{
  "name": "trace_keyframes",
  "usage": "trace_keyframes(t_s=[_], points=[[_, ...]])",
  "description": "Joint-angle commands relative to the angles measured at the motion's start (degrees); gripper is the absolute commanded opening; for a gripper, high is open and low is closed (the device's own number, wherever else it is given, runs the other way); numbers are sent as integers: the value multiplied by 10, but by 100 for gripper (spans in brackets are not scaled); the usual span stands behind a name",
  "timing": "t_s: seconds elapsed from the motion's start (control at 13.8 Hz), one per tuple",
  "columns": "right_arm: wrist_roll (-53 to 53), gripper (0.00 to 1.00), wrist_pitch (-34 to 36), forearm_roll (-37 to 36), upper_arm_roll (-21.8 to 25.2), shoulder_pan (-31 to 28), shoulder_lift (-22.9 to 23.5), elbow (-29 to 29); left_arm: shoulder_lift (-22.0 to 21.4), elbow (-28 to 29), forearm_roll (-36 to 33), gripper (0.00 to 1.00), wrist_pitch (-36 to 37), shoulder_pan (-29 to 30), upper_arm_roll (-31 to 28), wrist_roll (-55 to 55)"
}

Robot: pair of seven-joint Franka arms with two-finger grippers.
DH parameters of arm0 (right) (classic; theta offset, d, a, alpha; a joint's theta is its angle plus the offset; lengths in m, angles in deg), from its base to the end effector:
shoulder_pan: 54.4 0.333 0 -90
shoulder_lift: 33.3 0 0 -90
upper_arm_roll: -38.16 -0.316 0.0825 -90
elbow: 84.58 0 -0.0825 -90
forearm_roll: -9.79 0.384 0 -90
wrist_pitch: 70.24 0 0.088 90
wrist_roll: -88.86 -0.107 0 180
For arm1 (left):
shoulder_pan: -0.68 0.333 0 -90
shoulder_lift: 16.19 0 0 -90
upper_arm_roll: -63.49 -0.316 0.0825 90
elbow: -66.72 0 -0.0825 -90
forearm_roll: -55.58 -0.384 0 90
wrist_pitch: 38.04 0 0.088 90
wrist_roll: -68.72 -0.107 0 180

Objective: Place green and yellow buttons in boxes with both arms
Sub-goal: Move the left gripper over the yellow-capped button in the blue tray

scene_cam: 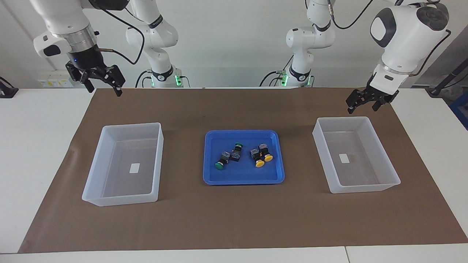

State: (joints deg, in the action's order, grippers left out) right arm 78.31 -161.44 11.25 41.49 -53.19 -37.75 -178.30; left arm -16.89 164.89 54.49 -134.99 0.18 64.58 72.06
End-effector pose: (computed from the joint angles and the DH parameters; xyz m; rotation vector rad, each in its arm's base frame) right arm 0.5319 -0.0183 0.6378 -3.0899 0.3430 -0.0486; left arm 0.5570 -0.0137 0.5741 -3.1218 -0.0440 0.0129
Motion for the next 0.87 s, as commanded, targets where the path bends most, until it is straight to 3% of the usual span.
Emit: trace_keyframes(t_s=[0.0,0.14,0.58,0.79], points=[[26,100,4,0,-3,-6,-13,-19,-14,13,2,100,2,-5,-4,-5],[52,100,-5,-36,-7,-2,-14,-23,-14,13,2,100,-3,-5,-4,-1],[43,100,-4,-34,-10,-2,-14,-20,-13,19,2,100,-36,-52,-3,17],[11,100,-7,-20,-24,-1,-13,-19,-17,48,2,100,-103,-109,-3,133]])
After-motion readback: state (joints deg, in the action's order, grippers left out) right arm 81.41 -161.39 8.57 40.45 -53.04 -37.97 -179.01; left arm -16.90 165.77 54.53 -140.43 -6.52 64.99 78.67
